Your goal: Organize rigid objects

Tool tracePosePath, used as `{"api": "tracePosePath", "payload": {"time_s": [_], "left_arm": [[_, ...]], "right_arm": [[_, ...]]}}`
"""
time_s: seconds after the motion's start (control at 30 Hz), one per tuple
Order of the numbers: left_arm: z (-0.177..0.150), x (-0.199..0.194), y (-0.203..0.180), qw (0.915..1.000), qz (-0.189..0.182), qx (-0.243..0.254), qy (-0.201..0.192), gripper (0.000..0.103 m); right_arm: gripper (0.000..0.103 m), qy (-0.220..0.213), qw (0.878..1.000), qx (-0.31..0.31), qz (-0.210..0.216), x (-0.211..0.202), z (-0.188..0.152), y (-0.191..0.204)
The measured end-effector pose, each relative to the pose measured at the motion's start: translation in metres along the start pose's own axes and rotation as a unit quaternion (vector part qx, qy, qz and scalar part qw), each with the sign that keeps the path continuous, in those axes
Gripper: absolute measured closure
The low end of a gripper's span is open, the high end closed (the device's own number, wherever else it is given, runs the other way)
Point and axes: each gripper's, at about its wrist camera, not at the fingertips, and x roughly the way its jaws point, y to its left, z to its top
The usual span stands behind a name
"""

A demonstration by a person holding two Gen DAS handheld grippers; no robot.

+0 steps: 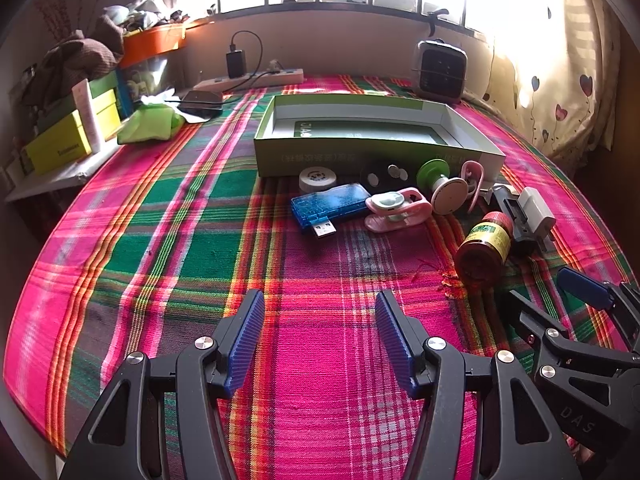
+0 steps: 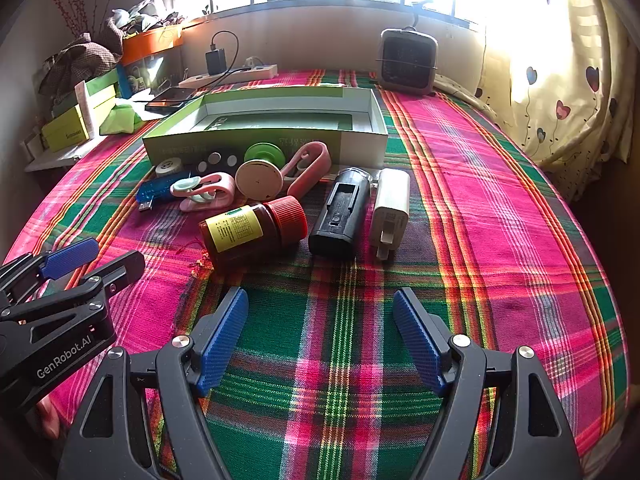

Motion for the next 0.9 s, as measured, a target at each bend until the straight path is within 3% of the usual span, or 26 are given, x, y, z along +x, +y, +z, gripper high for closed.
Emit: {"api": "tracePosePath", "payload": {"time_s": [0.9], "left_arm": [[0.0032, -0.0001, -0.0005, 1.0000, 0.001, -0.001, 0.000, 0.046]], "right_arm": [[0.028, -0.002, 1.000, 0.000, 0.000, -0.0006, -0.0005, 0.0001]]}}
